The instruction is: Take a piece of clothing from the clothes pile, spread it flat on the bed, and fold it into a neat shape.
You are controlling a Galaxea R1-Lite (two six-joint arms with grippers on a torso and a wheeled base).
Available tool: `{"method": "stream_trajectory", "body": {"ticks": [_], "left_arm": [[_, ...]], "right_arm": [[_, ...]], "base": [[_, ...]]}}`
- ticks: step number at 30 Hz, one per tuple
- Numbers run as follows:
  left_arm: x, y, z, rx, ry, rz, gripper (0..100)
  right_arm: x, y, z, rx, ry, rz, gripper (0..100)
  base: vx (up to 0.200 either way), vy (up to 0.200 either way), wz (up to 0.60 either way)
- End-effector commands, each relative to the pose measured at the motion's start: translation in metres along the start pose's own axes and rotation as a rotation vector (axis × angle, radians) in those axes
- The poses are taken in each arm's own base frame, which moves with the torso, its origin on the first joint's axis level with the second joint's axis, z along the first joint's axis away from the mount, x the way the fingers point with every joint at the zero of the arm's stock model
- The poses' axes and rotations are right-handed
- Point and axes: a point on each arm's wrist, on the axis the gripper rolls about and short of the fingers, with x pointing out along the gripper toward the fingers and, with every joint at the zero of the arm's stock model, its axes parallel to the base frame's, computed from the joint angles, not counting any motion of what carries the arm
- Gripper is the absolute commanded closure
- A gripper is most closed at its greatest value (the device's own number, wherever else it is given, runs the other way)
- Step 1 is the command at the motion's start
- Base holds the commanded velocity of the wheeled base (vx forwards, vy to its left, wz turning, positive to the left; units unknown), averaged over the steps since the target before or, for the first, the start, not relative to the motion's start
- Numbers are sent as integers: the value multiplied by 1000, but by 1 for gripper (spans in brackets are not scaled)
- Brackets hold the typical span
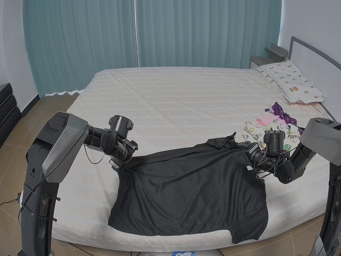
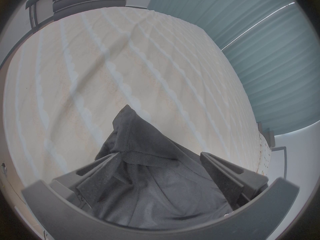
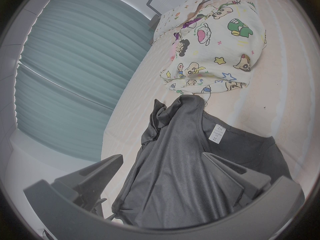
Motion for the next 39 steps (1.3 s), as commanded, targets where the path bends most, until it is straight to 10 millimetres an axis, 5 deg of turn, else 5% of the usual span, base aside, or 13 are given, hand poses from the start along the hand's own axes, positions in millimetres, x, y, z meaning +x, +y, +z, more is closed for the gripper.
{"method": "stream_trajectory", "body": {"ticks": [1,18,26,38,39], "left_arm": [[-6,-5,1,-1,-5,-17,0],[-13,-31,-34,-13,67,-101,0],[11,-25,-38,-12,71,-63,0],[29,-17,-11,-49,17,-7,0],[29,-17,-10,-50,17,-6,100]], "right_arm": [[1,-1,-1,0,2,-2,0],[1,-1,-1,-2,3,-5,0],[1,-1,-1,-2,3,-5,0],[1,-1,-2,-2,3,-5,0],[1,-2,-2,-2,4,-6,0]], "base": [[0,0,0],[0,0,0],[0,0,0],[0,0,0],[0,0,0]]}}
